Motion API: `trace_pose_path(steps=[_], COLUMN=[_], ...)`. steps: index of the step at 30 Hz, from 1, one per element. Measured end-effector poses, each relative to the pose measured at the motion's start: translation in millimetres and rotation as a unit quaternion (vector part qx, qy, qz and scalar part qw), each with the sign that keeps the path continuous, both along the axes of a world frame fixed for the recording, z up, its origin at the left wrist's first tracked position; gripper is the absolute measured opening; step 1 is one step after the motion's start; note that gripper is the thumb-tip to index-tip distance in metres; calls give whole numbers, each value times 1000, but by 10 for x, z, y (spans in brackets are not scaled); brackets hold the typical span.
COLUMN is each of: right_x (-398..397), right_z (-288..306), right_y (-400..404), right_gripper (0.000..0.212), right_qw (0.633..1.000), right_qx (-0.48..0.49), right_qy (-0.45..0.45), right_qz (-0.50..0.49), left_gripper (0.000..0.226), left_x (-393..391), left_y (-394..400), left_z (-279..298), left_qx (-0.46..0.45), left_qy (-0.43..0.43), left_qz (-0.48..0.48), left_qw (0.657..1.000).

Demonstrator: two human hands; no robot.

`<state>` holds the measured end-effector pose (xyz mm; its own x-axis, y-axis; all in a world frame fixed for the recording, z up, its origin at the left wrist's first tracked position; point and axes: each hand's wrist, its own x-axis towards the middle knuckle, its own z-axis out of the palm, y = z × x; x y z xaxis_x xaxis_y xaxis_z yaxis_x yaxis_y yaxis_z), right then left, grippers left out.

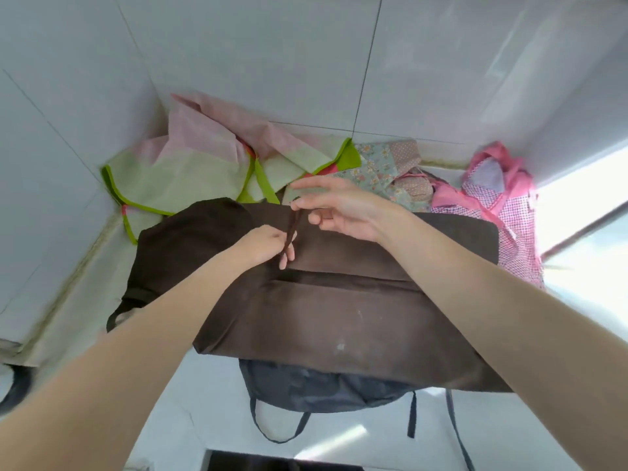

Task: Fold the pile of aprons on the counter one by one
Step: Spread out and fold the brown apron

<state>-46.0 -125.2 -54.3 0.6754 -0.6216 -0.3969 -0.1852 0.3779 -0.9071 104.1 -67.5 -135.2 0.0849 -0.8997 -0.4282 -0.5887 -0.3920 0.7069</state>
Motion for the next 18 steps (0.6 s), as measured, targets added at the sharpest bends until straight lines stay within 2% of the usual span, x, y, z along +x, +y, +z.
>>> trace_pose_path(steps=[2,5,8,10,12,15,16,18], right_x=[-171,-437,-630,-716,-762,-756,-722,-611], right_z=[-24,-57,-39,-24,-21,-89,-132,-180], right_y=[-6,-37,-73,-96,-112,-76,-63,-36], right_gripper=[34,35,40,42,42,39,39,37], right_qw=[999,990,973,967,973,956,950,955], right_qx=[0,14,18,8,-31,-114,-114,-103], right_qy=[-3,-42,-69,-71,0,236,265,250], right_qz=[-38,-135,-219,-245,-229,-133,-122,-119], left_gripper=[52,47,48,53,56,45,44,35], left_x=[38,64,18,-49,-70,-28,-28,-83], left_y=[-11,-47,-83,-76,-64,-46,-42,6], left_z=[-31,-10,20,38,38,14,4,3], left_qx=[-20,-44,-55,-30,-10,-65,-99,-140], left_qy=[-80,-157,-170,-155,-135,-94,-105,-138], left_qz=[-39,-82,-98,-74,-38,-14,-20,-70], left_qw=[996,983,979,985,990,993,989,978])
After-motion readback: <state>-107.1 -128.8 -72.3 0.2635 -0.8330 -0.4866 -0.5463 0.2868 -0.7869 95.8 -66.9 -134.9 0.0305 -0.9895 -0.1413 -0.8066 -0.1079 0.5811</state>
